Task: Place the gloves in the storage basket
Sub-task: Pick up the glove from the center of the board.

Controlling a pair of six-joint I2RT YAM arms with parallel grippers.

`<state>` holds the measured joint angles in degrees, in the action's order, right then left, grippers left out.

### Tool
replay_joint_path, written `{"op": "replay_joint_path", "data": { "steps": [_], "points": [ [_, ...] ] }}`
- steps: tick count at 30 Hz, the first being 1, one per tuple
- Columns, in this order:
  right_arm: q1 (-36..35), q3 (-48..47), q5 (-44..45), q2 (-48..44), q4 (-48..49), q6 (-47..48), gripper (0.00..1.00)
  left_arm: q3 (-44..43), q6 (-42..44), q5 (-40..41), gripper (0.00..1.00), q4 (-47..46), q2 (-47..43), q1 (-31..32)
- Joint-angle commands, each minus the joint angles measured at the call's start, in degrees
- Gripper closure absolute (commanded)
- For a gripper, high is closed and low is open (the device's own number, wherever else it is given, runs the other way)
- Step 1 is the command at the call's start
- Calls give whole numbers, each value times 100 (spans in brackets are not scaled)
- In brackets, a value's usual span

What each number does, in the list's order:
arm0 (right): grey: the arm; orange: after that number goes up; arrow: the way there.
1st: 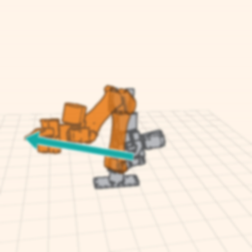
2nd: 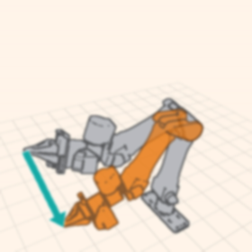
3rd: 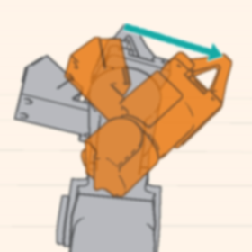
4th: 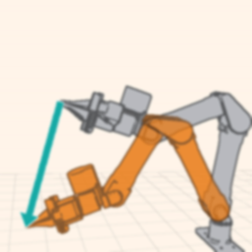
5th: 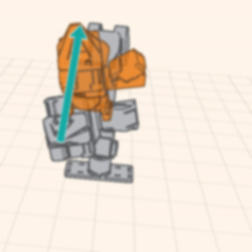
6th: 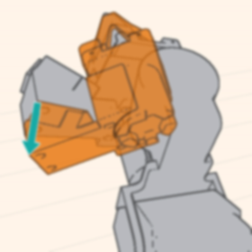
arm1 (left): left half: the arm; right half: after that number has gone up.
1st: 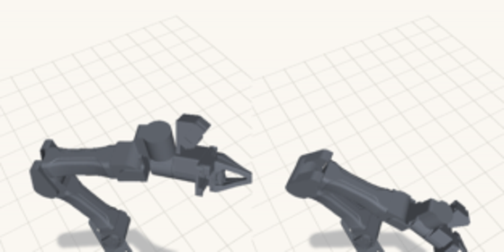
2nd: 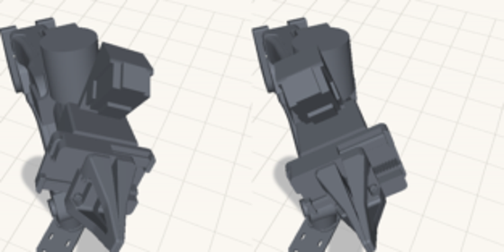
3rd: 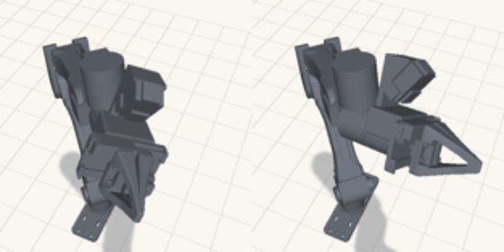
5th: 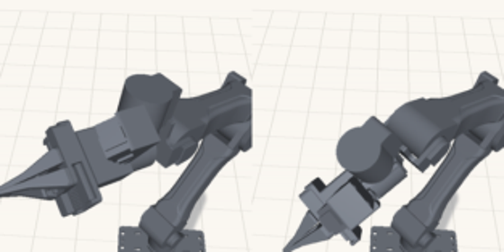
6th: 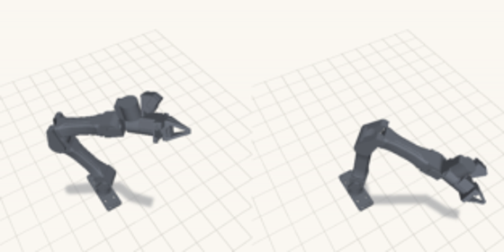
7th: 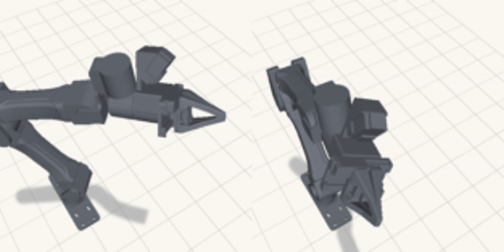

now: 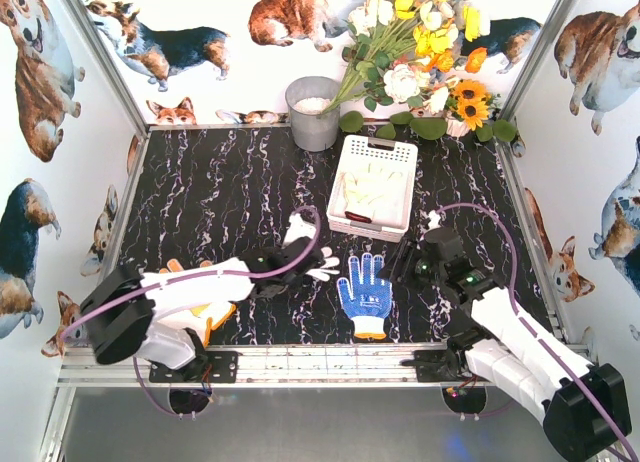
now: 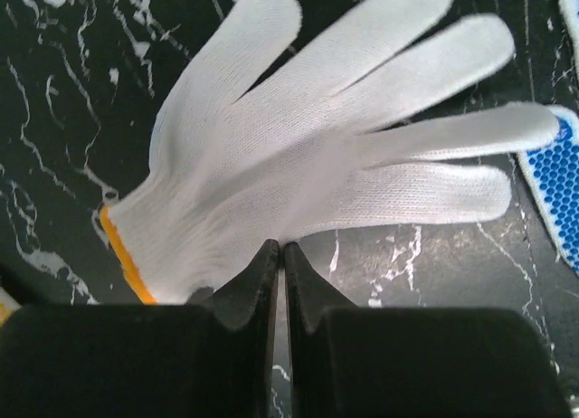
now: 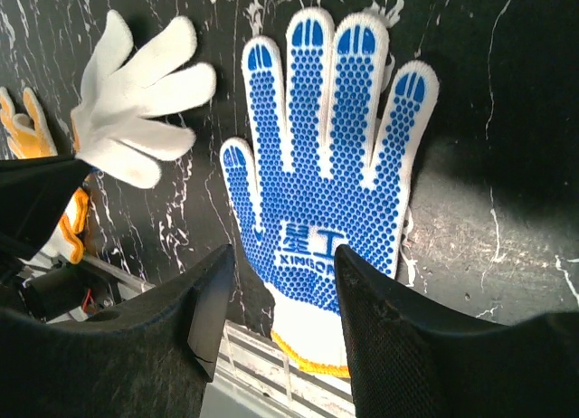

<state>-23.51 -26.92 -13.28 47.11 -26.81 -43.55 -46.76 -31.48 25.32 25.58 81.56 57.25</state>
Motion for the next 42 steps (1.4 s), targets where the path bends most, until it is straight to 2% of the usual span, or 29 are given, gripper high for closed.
{"op": "replay_joint_path", "data": {
  "steps": [1, 6, 10, 17, 18, 22, 26, 31, 35, 39, 42],
  "points": [
    [-50, 46, -255, 0, 345, -169, 49, 293, -525, -24, 100, 445, -536, -44],
    [-407, -102, -164, 169, 588, -440, 49, 779, -1157, -575, 100, 530, -1164, 12],
    [-741, -55, -202, 436, 992, -940, 49, 882, -1623, -1053, 100, -65, -1308, 169],
    [-844, 2, -283, 630, 1184, -1264, 49, 120, -1930, -1353, 100, -1338, -199, 627],
    [-852, -9, -270, 609, 1161, -1283, 48, 6, -1924, -1396, 96, -1424, -80, 651],
    [-887, -63, -219, 611, 1042, -1452, 47, -67, -1921, -1317, 61, -1299, -152, 699],
    [-978, -86, -201, 853, 1114, -1849, 51, 141, -1956, -1038, 43, -699, -823, 699],
    [-1461, -111, -127, 1319, 1834, -2317, 50, 714, -2318, -767, 37, 59, -1592, 656],
    [-2135, -304, 319, 1655, 2233, -2520, 49, 1224, -2149, -1050, 26, 148, -2092, 365],
    [-2679, -212, 914, 1992, 2785, -2530, 47, 1478, -1880, -1851, 28, -30, -2401, -193],
    [-2849, -74, 1084, 2222, 3152, -2612, 46, 1846, -1951, -2439, 31, -677, -2615, -372]
  ]
}}
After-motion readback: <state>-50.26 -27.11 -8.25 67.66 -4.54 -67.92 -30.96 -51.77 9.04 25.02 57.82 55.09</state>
